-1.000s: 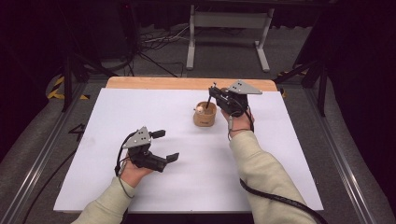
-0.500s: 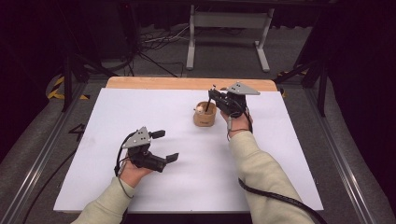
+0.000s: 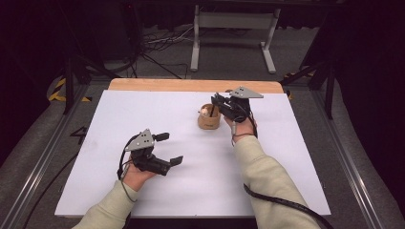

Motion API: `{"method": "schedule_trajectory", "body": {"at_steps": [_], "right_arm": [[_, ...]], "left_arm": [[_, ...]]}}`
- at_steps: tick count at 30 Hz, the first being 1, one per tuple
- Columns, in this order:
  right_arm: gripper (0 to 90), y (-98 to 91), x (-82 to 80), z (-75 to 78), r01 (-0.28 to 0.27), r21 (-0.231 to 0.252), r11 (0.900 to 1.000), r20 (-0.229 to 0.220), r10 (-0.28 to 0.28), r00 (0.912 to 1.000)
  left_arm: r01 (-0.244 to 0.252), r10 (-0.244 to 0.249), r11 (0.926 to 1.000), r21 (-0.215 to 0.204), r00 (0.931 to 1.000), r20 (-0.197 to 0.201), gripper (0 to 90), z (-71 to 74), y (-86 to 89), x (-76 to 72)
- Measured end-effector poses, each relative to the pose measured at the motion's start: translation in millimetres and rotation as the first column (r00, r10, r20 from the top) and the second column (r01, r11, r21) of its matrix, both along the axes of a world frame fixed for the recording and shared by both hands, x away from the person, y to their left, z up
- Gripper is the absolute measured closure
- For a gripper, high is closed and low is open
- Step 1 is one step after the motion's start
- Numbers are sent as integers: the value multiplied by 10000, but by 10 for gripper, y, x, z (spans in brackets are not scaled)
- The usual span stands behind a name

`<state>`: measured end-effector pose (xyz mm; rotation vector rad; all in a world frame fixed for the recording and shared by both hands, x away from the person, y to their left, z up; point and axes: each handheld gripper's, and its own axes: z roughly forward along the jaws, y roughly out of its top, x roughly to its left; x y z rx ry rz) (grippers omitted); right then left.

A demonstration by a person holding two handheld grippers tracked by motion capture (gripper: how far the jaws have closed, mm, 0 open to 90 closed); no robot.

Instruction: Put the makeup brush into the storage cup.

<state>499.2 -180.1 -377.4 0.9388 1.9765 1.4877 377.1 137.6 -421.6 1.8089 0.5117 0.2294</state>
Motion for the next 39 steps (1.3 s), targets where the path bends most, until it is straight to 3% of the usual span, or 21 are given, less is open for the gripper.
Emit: {"method": "schedule_trajectory", "body": {"at_steps": [6,9,12,22,28,39], "right_arm": [[299,-116,-45,102,77,72,9999,400,-80,9992],[199,-218,-92,168,66,358,9993,494,-84,9987],[111,-291,-147,227,22,208,9998,638,-35,9980],[16,-553,-442,362,-612,410,9973,1001,569,9933],[3,-699,-632,341,-964,586,9936,1337,879,9871],[2,-886,-940,235,-1195,284,9924,1603,1135,9805]], "left_arm": [[12,-12,10000,-57,10000,-84,5,4,15,-7],[-27,27,10000,-62,9999,-108,5,9,43,-12],[-69,69,10000,-60,9999,-122,4,15,71,-22],[-295,295,9996,-51,9995,-112,4,40,292,-96],[-437,436,9989,-169,9990,-56,4,68,410,-131],[-457,454,9983,-362,9989,-103,3,62,597,-176]]}}
